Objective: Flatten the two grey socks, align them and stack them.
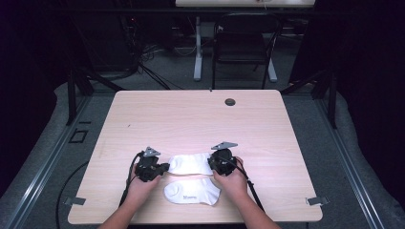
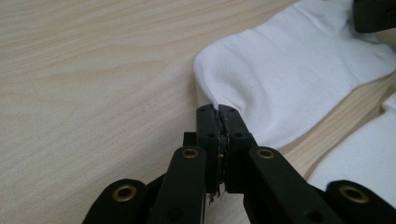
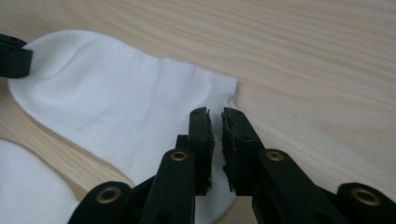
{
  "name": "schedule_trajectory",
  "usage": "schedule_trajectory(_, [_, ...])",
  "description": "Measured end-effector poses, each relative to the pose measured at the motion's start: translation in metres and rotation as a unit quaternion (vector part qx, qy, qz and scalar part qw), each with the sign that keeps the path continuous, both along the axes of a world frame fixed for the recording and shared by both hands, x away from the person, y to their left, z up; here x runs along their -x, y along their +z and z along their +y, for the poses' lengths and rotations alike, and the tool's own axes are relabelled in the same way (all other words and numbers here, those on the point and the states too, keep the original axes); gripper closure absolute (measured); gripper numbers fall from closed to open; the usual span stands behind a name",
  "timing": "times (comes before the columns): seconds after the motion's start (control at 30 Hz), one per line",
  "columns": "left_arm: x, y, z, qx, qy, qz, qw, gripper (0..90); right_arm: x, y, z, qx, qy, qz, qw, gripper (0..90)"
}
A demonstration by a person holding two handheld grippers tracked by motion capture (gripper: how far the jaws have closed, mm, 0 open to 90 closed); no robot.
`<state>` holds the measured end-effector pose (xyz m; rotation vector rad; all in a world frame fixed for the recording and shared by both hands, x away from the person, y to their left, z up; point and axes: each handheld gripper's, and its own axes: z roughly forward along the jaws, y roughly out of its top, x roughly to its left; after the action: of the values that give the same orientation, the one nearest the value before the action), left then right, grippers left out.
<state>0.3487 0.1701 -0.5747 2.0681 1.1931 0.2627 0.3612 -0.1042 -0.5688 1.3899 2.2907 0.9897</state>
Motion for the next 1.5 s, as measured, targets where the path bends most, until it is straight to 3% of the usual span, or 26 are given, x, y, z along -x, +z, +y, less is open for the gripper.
schedule_trajectory(0.1, [0.0,-0.001,0.0,0.0,-0.001,0.0,1.0,88.6,-0.003,-0.004,-0.001,0.012,-0.001,0.004,0.9999,81.3])
schedule_trajectory(0.3, [0.001,0.0,0.001,0.0,-0.003,0.005,1.0,88.3,-0.003,-0.006,-0.004,-0.002,-0.007,0.004,1.0,82.5])
schedule_trajectory(0.53, [0.0,0.008,0.003,0.026,0.002,0.0,0.9997,77.7,-0.002,-0.004,-0.006,-0.004,-0.007,0.001,1.0,79.9])
schedule_trajectory(0.63, [-0.004,0.011,0.001,0.022,0.007,-0.004,0.9997,73.4,0.0,0.001,-0.009,-0.017,-0.008,-0.006,0.9998,77.3])
schedule_trajectory(0.83, [-0.014,0.005,-0.002,0.008,0.018,0.0,0.9998,70.0,-0.003,0.003,-0.016,-0.015,-0.019,-0.011,0.9997,68.8])
schedule_trajectory(1.1, [-0.019,0.002,-0.006,0.006,0.015,0.01,0.9998,78.0,-0.008,-0.004,-0.021,-0.029,-0.02,0.012,0.9993,66.5])
schedule_trajectory(1.37, [-0.02,0.004,-0.009,0.003,0.015,0.007,0.9999,88.1,-0.005,-0.004,-0.015,-0.026,-0.006,0.011,0.9996,85.2])
schedule_trajectory(1.5, [-0.018,0.009,-0.007,0.006,0.014,0.003,0.9999,89.0,-0.004,0.001,-0.018,-0.028,-0.001,0.008,0.9996,86.0])
